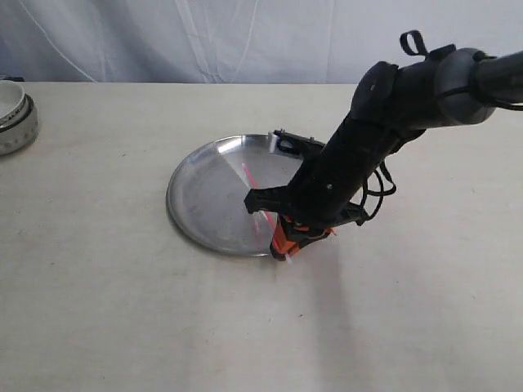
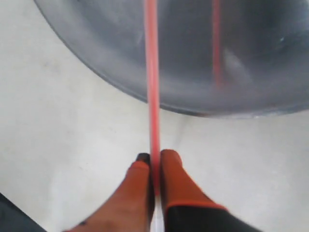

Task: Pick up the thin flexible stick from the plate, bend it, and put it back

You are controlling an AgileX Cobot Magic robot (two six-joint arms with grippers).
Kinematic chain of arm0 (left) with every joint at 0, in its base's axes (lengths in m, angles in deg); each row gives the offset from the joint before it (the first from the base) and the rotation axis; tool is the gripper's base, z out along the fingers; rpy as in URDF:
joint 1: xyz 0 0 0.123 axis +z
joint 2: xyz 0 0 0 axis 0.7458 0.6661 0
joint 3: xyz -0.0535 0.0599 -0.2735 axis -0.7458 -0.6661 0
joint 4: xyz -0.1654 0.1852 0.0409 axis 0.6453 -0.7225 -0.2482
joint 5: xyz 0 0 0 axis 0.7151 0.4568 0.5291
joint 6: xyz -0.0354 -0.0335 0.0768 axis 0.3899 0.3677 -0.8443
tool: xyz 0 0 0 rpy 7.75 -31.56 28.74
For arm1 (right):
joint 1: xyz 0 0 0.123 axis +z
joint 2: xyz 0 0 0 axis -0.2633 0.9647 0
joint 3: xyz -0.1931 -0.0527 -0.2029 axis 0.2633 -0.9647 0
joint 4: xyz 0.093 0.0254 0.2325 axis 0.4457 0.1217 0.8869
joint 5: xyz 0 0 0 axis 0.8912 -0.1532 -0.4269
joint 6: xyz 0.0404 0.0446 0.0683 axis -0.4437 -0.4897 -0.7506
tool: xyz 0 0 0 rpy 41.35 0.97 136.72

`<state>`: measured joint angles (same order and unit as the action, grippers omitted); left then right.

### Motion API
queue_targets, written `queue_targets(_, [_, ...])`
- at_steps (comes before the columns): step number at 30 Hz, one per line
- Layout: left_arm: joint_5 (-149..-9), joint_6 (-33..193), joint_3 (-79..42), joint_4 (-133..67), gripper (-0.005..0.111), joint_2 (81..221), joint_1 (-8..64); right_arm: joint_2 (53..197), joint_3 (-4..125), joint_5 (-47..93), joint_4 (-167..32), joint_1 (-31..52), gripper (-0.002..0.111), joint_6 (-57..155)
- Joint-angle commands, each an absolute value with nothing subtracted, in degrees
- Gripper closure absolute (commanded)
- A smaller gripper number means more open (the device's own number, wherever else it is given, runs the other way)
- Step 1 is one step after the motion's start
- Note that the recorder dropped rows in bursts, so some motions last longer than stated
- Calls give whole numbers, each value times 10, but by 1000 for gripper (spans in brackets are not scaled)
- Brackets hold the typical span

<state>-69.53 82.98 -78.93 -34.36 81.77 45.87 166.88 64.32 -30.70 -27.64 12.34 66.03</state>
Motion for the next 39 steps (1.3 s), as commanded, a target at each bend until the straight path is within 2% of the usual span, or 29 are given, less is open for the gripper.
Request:
queue_targets(1, [-702,832,-792,-338,107,814,458,1615,644,-298,-299,122,109,669])
queue_targets(16, [-702,832,-792,-340,107,814,458,1470,644,-234,-299,122,109,714])
queue_targets(19, [-797,846,-792,-384,107,814,458,1457,644,-257,-299,122,109,745])
queue_targets(22, [-945,1050,-792,-178,107,814,458,1446,621,-280,-295,122,109,790])
queue_targets(24, [-953,1124,-792,-133,107,814,458,1434,589,-279,-295,122,109,817])
queue_targets(30, [-886,1406,-693,-356,107,897,433,1402,547,-297,-291,122,109,875])
queue_targets(35, [-888,1568,-610,-537,96,1049,394,1386,547,-310,-246,122,109,924])
queue_targets(39, [-934,1690,-563,-658,73,1196,365,1376,547,-310,-242,122,109,936])
